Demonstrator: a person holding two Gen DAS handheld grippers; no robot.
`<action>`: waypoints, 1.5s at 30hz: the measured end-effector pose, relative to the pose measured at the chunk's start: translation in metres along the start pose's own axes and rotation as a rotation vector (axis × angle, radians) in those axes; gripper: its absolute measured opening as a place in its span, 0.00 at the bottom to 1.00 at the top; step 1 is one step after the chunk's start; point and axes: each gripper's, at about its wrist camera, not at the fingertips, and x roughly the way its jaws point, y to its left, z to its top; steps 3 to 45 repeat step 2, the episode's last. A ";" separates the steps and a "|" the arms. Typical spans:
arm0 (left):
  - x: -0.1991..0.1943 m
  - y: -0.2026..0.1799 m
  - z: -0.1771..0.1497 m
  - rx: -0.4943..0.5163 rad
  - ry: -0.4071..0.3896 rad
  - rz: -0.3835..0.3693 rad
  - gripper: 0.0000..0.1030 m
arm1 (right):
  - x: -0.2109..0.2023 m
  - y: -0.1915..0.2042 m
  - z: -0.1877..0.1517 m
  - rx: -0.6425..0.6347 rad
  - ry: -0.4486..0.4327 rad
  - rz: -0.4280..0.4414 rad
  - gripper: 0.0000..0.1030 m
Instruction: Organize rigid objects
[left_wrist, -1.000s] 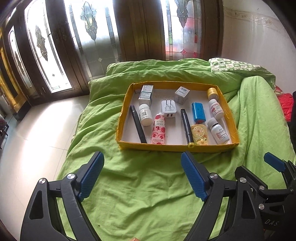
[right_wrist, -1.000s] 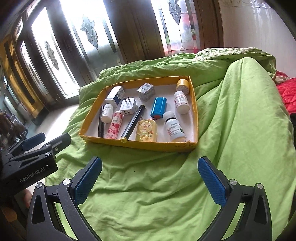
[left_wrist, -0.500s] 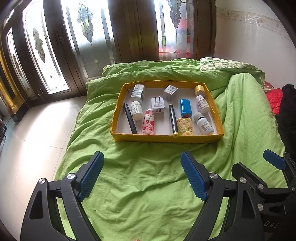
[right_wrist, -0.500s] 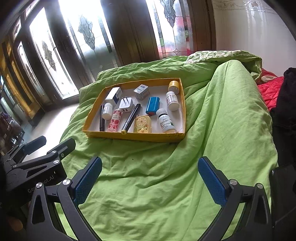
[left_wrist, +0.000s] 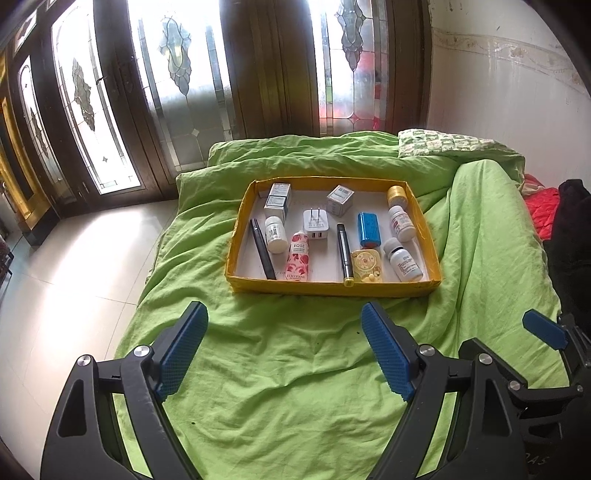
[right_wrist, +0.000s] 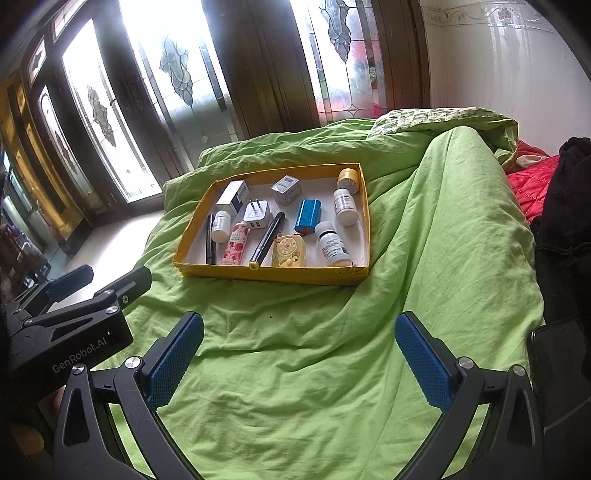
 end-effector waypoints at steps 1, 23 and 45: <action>0.001 0.001 0.000 0.000 0.005 -0.006 0.83 | 0.000 0.000 0.000 0.000 0.003 0.001 0.99; 0.003 0.002 -0.002 -0.001 0.016 -0.010 0.83 | 0.001 0.000 0.000 0.000 0.009 0.001 0.99; 0.003 0.002 -0.002 -0.001 0.016 -0.010 0.83 | 0.001 0.000 0.000 0.000 0.009 0.001 0.99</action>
